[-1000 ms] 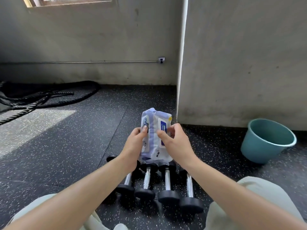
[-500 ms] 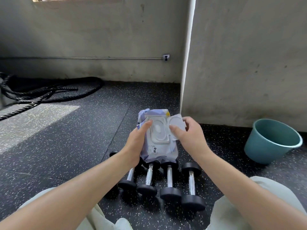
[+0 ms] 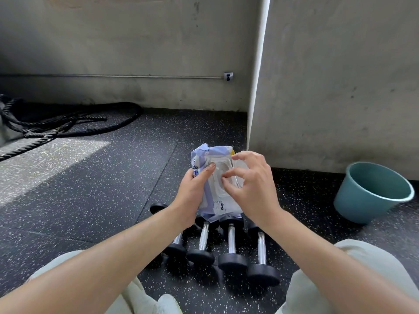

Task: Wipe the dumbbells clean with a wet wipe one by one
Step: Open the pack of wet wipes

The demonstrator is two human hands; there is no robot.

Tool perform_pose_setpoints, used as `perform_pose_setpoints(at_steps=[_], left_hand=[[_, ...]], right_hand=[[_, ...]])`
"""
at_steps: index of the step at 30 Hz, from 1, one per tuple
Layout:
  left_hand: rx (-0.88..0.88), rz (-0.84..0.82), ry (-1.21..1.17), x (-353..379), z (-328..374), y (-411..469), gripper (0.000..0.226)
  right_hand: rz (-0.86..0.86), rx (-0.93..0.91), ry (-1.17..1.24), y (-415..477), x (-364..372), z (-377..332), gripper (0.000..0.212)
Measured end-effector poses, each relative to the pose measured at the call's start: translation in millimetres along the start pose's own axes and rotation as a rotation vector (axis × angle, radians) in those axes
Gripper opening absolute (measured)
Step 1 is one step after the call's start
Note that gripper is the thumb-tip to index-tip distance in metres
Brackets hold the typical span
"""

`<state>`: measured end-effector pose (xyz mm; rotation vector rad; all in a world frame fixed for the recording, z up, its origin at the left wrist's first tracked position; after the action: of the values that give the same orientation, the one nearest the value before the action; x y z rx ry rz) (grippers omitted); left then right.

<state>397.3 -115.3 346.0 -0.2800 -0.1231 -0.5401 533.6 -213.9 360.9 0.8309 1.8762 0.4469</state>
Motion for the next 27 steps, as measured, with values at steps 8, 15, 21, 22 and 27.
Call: perform_pose_setpoints(at_steps=[8, 15, 21, 22, 27], left_hand=[[0.004, 0.021, 0.062, 1.5, -9.3, 0.9, 0.054], [0.005, 0.003, 0.064, 2.3, -10.1, -2.1, 0.052], [-0.024, 0.012, 0.07, 2.5, -11.0, -0.8, 0.055], [-0.028, 0.018, 0.067, 2.4, -10.2, -0.8, 0.055], [-0.018, 0.014, 0.065, 3.3, -11.4, 0.5, 0.052]], right_hand=[[-0.064, -0.038, -0.113, 4.5, 5.1, -1.9, 0.004], [-0.154, -0.006, -0.045, 4.7, 6.8, 7.9, 0.009], [-0.162, 0.036, 0.028, 3.2, 4.6, 10.3, 0.008], [-0.165, 0.041, 0.031, 2.8, 3.8, 10.1, 0.009], [-0.168, 0.027, -0.003, 2.3, 3.4, 7.1, 0.008]])
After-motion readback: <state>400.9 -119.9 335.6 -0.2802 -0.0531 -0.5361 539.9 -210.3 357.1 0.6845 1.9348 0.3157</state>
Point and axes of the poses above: each hand's wrist, its own y-axis towards the middle knuckle, its own x-axis out of the palm, z = x × y, the point moved 1 cm from there along y, towards the middle knuckle, and after that the axes turned 2 degrees about z, right-handed, at the moved point
